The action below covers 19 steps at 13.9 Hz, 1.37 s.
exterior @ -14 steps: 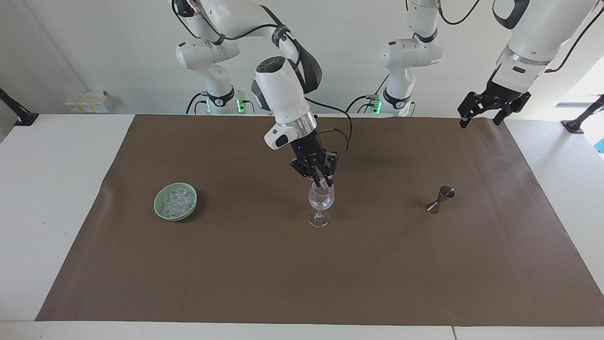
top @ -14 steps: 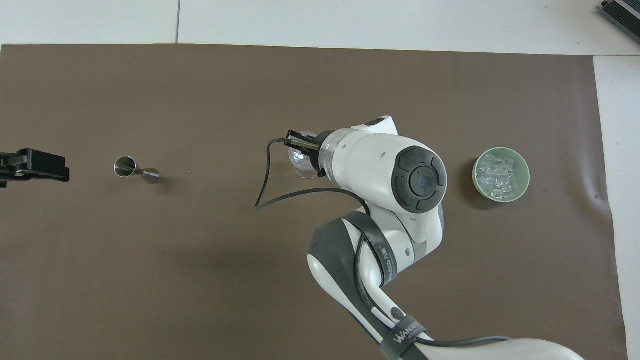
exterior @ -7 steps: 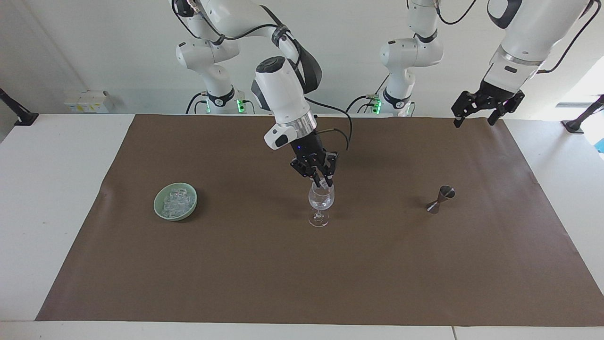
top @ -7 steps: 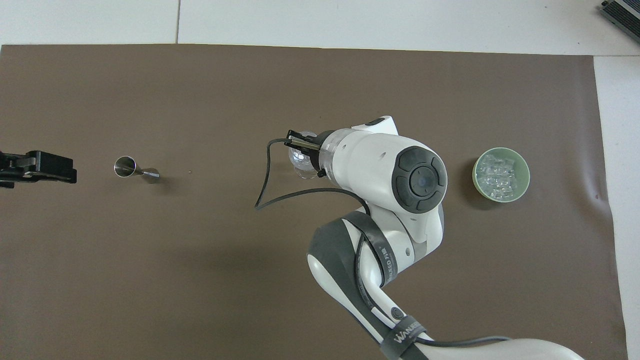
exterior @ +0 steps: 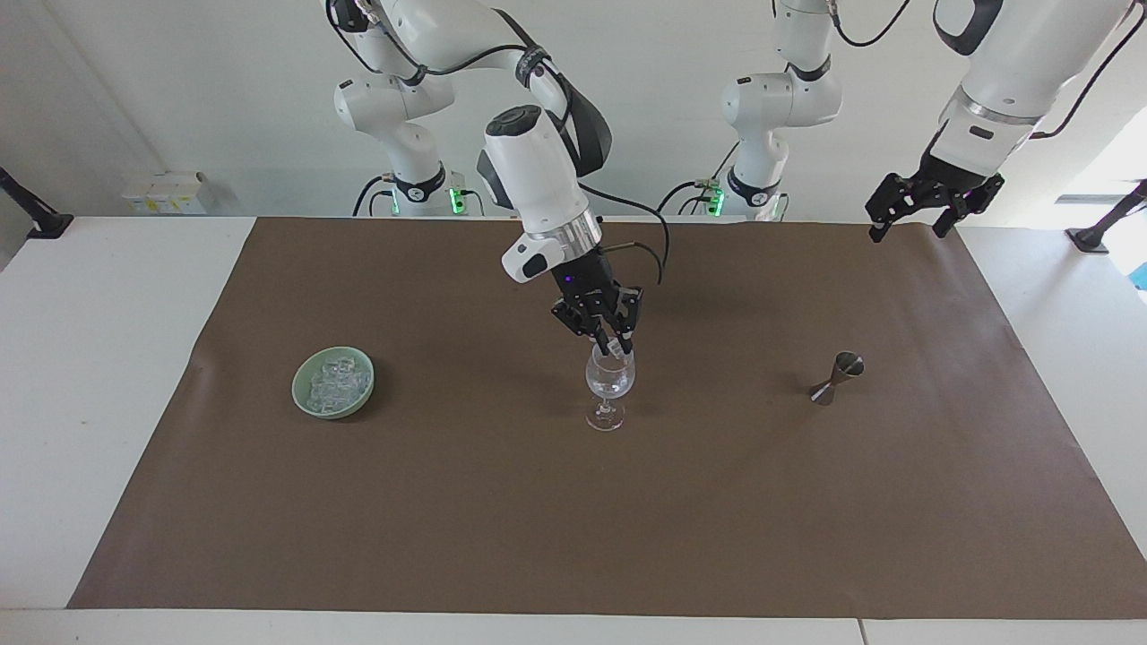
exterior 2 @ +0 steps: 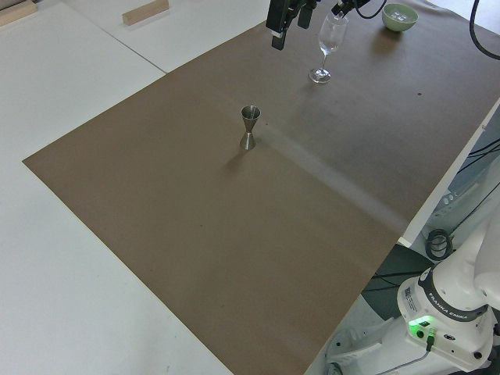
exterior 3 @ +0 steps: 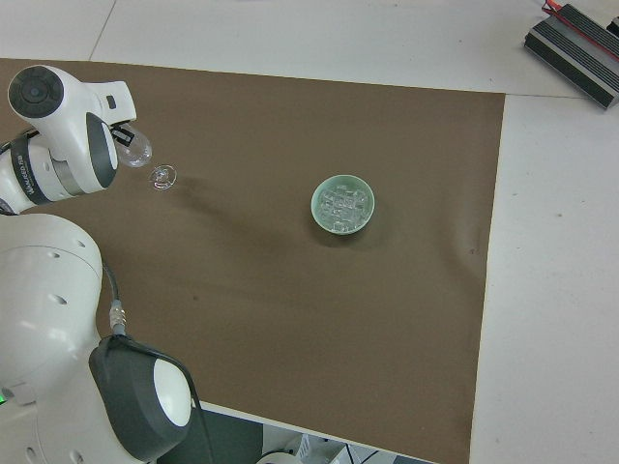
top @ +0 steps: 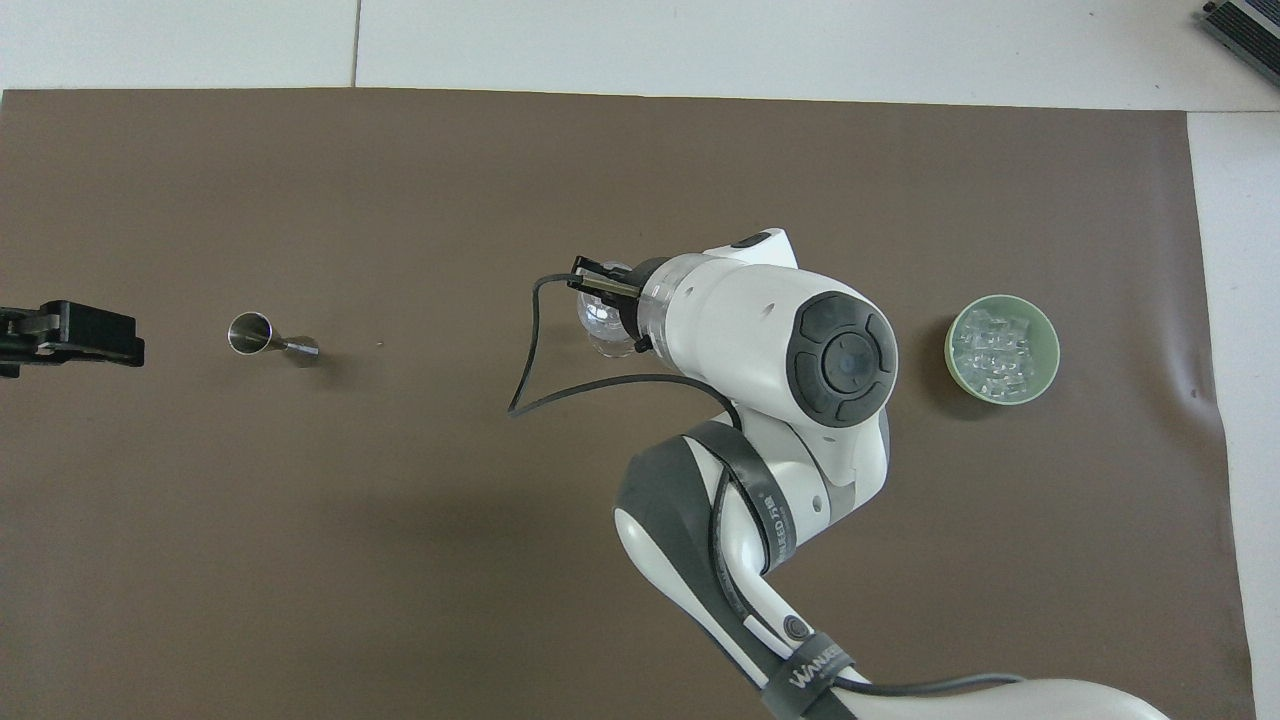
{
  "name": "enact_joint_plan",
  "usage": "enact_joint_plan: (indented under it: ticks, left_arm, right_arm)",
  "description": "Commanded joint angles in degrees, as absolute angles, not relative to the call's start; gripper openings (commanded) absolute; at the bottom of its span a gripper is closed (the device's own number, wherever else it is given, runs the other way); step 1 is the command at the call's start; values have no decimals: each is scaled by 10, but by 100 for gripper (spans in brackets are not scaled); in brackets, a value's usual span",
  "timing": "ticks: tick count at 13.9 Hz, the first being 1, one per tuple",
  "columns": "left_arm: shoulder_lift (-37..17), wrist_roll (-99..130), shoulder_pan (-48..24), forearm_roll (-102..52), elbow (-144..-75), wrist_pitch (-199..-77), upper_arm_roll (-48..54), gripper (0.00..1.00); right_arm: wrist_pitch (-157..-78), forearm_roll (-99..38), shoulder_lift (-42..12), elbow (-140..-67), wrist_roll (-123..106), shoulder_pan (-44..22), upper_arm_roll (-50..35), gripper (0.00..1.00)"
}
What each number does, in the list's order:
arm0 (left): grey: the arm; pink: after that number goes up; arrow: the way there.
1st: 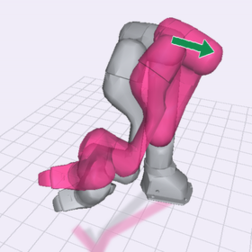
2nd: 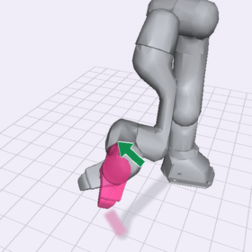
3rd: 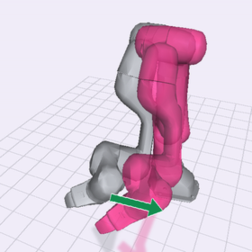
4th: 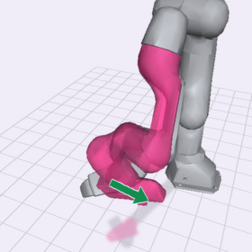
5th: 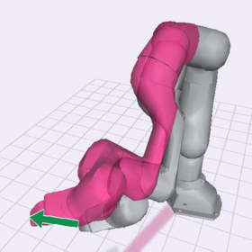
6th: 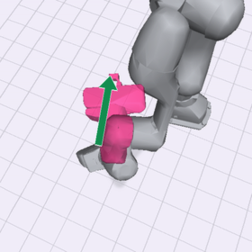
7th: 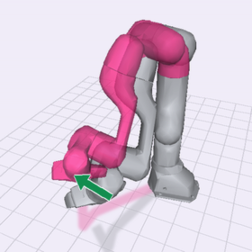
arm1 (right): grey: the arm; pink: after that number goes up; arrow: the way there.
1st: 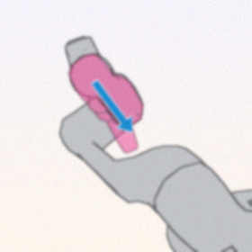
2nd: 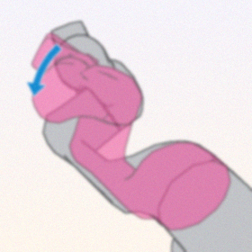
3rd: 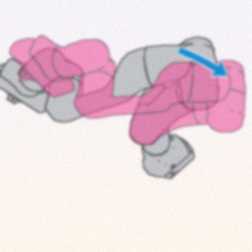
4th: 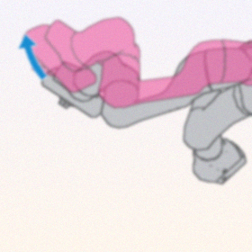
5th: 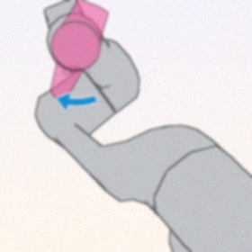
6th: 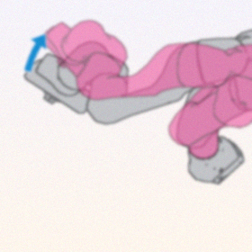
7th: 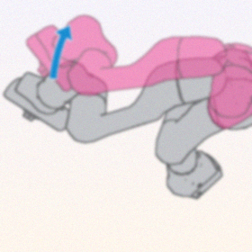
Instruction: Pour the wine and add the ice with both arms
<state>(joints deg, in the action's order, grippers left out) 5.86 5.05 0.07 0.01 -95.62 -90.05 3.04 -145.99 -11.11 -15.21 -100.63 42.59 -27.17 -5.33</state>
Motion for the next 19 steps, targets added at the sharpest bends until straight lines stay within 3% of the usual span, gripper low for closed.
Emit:
enact_joint_plan:
  ticks: [1,10,11,14,19]
  left_arm:
    - [73,47,0,2,-971,-896,29,100]
    - [74,46,-4,2,-972,-893,32,100]
    - [74,46,-4,0,-973,-894,32,100]
    - [77,46,-4,-1,-979,-892,31,100]
    - [79,46,-3,-28,-980,-896,31,100]
  right_arm:
    - [-1467,-117,-148,-1006,420,-267,-54,32]
    - [-1467,-117,-148,-1006,422,-268,-54,36]
    - [-1467,-117,-148,-1006,422,-268,-54,42]
    - [-1467,-117,-147,-1005,421,-267,-54,44]
    - [-1425,-112,-113,-1004,415,-244,-44,63]
